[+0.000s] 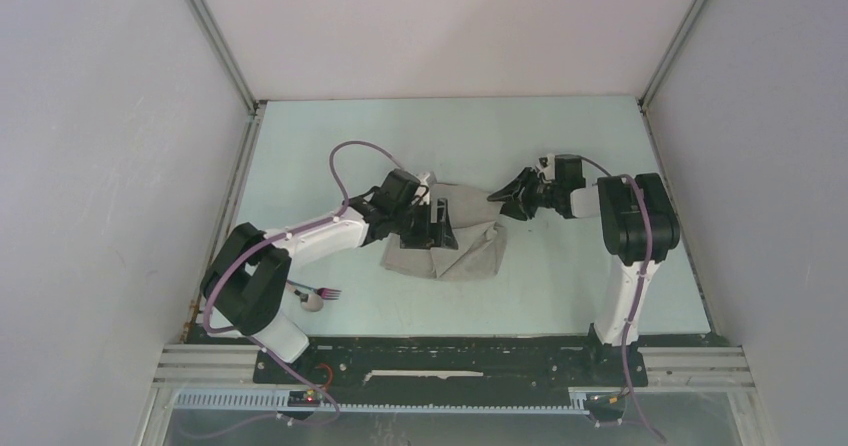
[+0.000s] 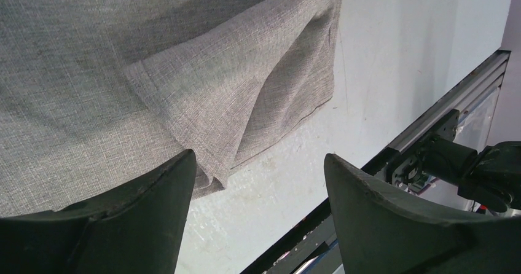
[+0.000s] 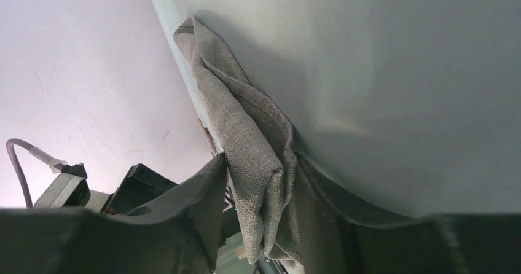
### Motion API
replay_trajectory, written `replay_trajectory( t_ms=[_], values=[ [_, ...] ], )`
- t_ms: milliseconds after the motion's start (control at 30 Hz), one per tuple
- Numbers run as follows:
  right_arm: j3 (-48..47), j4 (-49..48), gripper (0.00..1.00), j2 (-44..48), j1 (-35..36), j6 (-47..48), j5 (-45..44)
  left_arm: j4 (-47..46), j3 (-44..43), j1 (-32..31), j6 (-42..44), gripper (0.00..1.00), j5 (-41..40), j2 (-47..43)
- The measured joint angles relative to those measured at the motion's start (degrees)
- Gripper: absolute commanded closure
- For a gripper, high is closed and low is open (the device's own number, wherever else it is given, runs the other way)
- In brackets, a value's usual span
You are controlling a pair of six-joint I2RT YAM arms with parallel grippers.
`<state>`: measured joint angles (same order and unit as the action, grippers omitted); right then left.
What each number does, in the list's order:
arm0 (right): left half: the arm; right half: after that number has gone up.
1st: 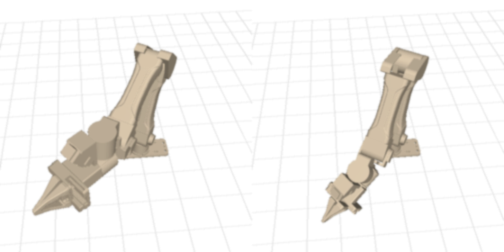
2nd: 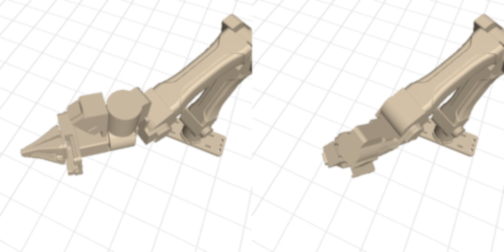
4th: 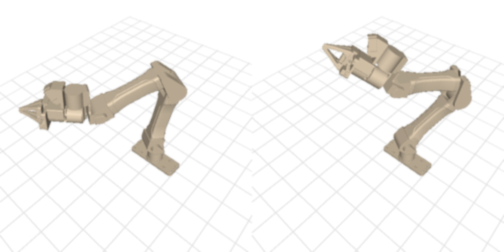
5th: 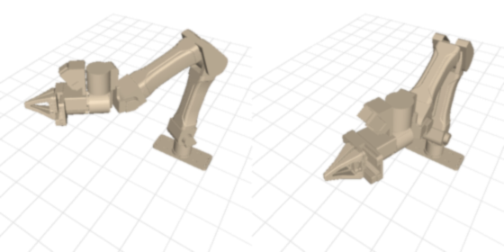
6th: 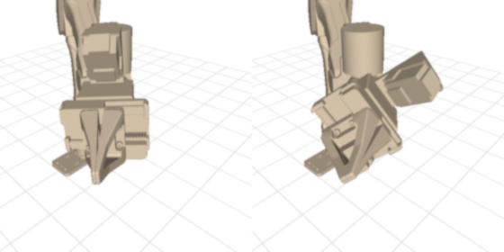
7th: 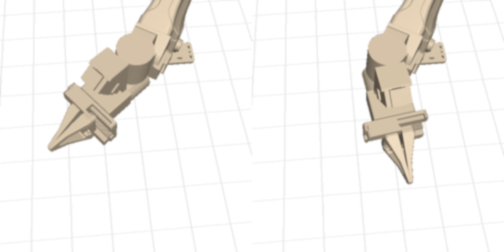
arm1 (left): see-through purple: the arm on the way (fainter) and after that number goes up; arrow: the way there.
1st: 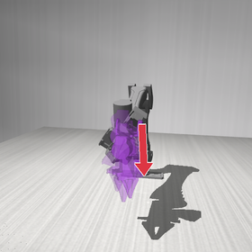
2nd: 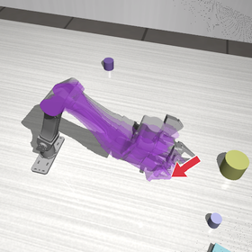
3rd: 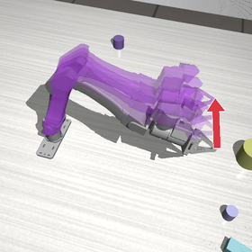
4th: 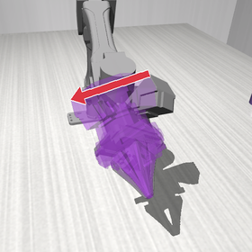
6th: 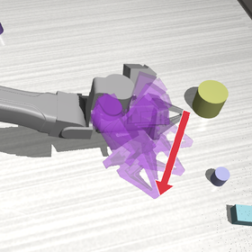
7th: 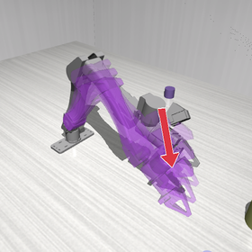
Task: Fold the napkin into a case and place the utensils inside
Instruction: Smooth out the lower triangle-folded napkin at the center of the board.
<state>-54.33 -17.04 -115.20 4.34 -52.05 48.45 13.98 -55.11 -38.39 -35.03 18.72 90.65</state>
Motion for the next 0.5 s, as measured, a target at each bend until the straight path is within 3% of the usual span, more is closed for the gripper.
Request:
replay_trajectory(
  t_ms=[167,233,300,400,500],
  values=[
    [-2.5,-0.9,0.88,-1.7,-1.1,-0.6,1.2,0.1,1.0,-0.1,-0.5,0.18,0.0,-0.4],
    [-5.1,-1.0,0.97,-2.6,-1.4,-0.2,2.1,0.0,1.0,-0.3,-0.6,0.18,-0.1,-0.6],
    [-9.3,-0.3,0.98,-4.5,-1.6,0.9,3.2,0.0,1.0,-0.5,-1.0,0.17,-0.3,-0.7],
    [-16.8,3.2,0.82,-8.1,-1.7,4.4,3.7,-0.1,1.0,-1.2,-1.1,0.14,-0.4,-0.7],
    [-23.9,8.9,0.52,-11.6,-1.7,8.4,3.8,-0.2,1.0,-1.8,-1.2,0.14,-0.5,-0.7]
  ],
)
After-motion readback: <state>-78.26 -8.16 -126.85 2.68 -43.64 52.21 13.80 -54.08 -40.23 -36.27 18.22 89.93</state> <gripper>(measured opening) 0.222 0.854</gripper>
